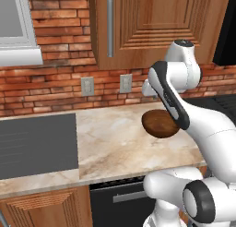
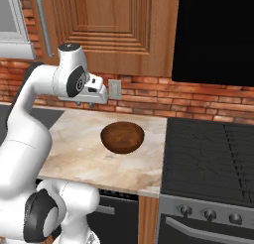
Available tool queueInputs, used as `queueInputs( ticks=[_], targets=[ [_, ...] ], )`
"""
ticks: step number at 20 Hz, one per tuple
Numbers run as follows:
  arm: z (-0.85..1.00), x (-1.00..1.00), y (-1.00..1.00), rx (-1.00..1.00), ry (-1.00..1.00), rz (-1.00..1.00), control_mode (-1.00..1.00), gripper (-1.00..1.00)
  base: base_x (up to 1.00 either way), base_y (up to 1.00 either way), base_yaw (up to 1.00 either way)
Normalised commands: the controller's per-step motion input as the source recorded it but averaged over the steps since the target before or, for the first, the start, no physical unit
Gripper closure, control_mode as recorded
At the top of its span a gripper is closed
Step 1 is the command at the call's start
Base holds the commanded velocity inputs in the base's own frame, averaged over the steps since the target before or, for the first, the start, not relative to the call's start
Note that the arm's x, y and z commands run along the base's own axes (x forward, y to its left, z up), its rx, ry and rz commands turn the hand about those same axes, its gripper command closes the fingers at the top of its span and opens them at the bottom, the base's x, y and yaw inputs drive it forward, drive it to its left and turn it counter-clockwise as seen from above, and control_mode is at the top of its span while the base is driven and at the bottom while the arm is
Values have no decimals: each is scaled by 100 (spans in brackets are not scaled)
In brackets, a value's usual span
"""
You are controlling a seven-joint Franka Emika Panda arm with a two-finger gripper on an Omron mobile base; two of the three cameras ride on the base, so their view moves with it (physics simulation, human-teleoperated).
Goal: Open the cabinet and move the ladle to the pot. Then close the cabinet.
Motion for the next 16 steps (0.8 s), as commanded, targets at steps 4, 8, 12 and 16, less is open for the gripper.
queueInputs(
  ticks=[4, 8, 12, 16],
  targets=[
    [0, -27, 0, 0, -10, 0, -100, -100, 0, 0, 0],
    [2, -72, 19, -6, -42, 2, -100, -100, 0, 0, 0],
    [9, -68, 31, -11, -49, 4, -100, -100, 0, 0, 0],
    [12, -49, 28, -10, -39, 2, -100, -100, 0, 0, 0]
  ],
)
